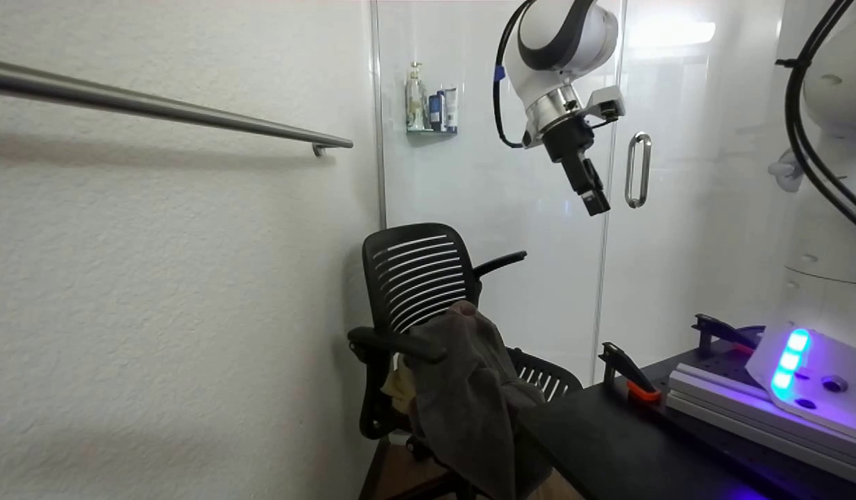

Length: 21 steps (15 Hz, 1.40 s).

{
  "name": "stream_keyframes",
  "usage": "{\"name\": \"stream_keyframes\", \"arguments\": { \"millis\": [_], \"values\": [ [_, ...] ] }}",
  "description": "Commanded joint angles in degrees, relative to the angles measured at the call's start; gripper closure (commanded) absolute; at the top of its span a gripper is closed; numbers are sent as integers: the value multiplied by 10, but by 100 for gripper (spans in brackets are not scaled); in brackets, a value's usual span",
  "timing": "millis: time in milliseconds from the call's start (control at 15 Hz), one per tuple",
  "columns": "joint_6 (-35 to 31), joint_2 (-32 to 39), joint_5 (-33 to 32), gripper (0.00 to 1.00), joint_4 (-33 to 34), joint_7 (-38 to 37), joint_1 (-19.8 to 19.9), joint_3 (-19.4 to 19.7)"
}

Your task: Put the first towel on top of the backrest of the chair

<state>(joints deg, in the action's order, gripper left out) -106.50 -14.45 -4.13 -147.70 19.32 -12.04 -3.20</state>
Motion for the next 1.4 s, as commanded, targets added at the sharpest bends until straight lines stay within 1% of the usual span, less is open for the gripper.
{"name": "stream_keyframes", "arguments": {
  "millis": [0,133,267,333,533,600,667,933,1000,1067,1200,1333],
  "values": [
    [-3,53,69,0,39,2,5,-6],
    [0,65,98,0,48,-21,15,-5],
    [0,53,84,0,44,-50,24,-9],
    [-2,54,85,0,39,-34,18,-14],
    [-2,54,85,0,41,-46,24,-13],
    [-19,73,106,0,51,-78,30,-9],
    [-29,92,144,0,57,-82,32,-2],
    [-186,145,225,0,41,-147,28,-18],
    [-238,154,231,0,34,-167,25,-25],
    [-289,164,230,0,27,-187,22,-31],
    [-387,185,207,0,16,-241,17,-42],
    [-481,205,154,0,1,-311,10,-45]
  ]
}}
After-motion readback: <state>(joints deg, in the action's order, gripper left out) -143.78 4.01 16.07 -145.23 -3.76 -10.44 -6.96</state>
